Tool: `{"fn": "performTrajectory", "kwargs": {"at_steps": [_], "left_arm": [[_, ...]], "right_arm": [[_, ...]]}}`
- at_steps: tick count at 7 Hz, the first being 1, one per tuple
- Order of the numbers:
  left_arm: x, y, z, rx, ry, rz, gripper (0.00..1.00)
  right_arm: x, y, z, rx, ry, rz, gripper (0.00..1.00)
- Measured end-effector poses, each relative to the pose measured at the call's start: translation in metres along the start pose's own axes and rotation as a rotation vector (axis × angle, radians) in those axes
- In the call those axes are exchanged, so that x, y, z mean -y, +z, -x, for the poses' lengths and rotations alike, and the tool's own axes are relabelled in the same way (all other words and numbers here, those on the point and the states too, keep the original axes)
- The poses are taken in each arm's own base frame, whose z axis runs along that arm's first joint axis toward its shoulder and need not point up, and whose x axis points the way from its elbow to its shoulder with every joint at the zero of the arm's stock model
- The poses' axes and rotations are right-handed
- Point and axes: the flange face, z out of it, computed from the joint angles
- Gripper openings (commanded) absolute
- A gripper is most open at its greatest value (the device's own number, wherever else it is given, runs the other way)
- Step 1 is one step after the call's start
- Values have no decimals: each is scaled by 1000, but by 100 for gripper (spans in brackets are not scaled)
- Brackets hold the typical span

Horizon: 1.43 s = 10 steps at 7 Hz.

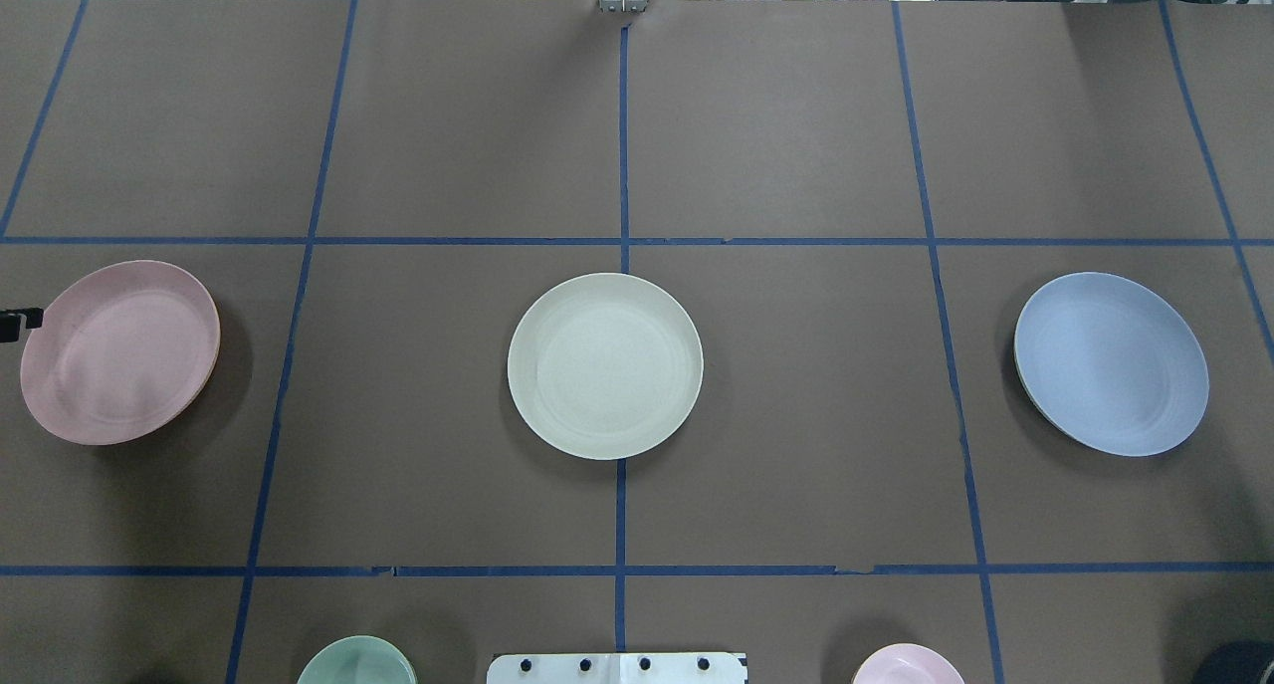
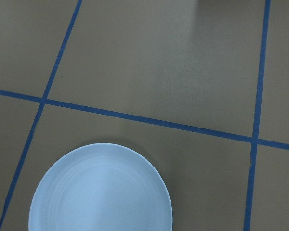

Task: Stack three plates with pink and blue
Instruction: 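Grasp the pink plate's rim with the left gripper and lift it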

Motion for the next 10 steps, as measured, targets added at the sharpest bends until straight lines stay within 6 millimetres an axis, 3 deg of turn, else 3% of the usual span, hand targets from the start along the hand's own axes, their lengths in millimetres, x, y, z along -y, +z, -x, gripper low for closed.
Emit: {"fn": "performTrajectory", "kwargs": {"at_steps": [1, 2, 3, 7, 10], "left_arm": [[-16, 14, 1, 12, -17, 2, 84], [-27, 24, -2, 19, -27, 3, 49], [-34, 32, -5, 28, -26, 0, 3], [-29, 35, -23, -3, -15, -28, 0], [2, 13, -65, -99, 9, -71, 0]], "right_arm": [[0, 0, 0, 1, -1, 0, 100], [0, 0, 0, 1, -1, -1, 100], [0, 0, 0, 1, -1, -2, 100], [0, 0, 0, 1, -1, -2, 100], [0, 0, 0, 0, -6, -2, 100]]}}
